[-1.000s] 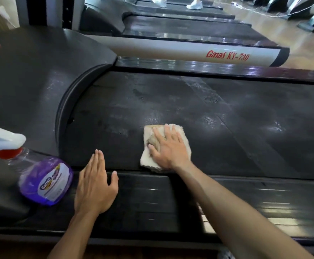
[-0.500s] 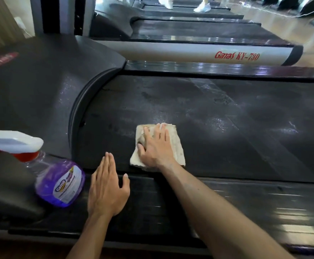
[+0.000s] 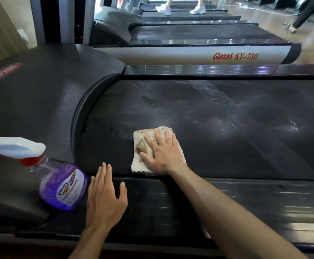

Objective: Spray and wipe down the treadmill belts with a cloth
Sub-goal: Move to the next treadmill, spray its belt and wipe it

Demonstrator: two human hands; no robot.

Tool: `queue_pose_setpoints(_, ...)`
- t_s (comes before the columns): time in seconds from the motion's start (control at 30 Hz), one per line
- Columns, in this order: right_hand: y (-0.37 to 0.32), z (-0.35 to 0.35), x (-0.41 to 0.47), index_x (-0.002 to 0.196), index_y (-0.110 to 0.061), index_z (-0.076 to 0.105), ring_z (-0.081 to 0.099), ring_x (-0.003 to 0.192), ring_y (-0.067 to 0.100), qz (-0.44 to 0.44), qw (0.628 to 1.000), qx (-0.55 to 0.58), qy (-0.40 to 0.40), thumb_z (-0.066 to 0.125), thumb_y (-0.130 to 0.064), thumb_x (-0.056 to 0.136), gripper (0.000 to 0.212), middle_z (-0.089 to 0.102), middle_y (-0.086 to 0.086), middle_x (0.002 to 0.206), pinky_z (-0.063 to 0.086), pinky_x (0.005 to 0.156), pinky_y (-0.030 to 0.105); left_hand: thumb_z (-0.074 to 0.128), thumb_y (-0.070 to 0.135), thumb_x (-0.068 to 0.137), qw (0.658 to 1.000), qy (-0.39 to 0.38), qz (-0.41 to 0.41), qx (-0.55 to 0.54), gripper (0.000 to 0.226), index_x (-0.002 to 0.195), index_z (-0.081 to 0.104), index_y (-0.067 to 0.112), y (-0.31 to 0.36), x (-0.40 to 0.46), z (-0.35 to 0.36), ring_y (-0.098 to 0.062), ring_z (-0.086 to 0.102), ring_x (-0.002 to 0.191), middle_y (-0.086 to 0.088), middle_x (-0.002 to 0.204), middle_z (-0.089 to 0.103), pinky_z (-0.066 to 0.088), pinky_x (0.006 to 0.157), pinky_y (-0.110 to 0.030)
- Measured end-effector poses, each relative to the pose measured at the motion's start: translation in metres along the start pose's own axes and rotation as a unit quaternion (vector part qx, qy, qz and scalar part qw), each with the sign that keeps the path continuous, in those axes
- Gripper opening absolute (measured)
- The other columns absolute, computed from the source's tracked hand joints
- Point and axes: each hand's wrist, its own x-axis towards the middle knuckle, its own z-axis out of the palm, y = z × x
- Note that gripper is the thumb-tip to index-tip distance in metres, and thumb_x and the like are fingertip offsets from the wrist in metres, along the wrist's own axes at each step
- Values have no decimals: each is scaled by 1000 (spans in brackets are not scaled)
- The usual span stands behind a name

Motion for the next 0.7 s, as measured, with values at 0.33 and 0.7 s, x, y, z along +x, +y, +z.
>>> queue_pose_setpoints(0.33, -24, 15, 16, 164, -34, 11, -9, 154, 51, 27, 1000, -8, 9, 24, -65, 88, 84, 0, 24, 170, -8, 122, 63, 37, 51, 101, 997, 17, -66, 47, 80, 162, 3, 12, 1, -4, 3, -14, -7, 156, -3, 170, -3, 2, 127, -34)
queue_pose_setpoints(0.7, -8, 9, 11, 164, -42, 7, -11, 158, 39, -116, 989, -78, -49, 9, -70, 79, 90, -2, 8, 174, -7, 125, 58, 35, 49, 97, 997, 13, -60, 37, 80, 162, 11, 8, 6, -8, 2, -15, -3, 157, -6, 171, 4, 3, 128, -36)
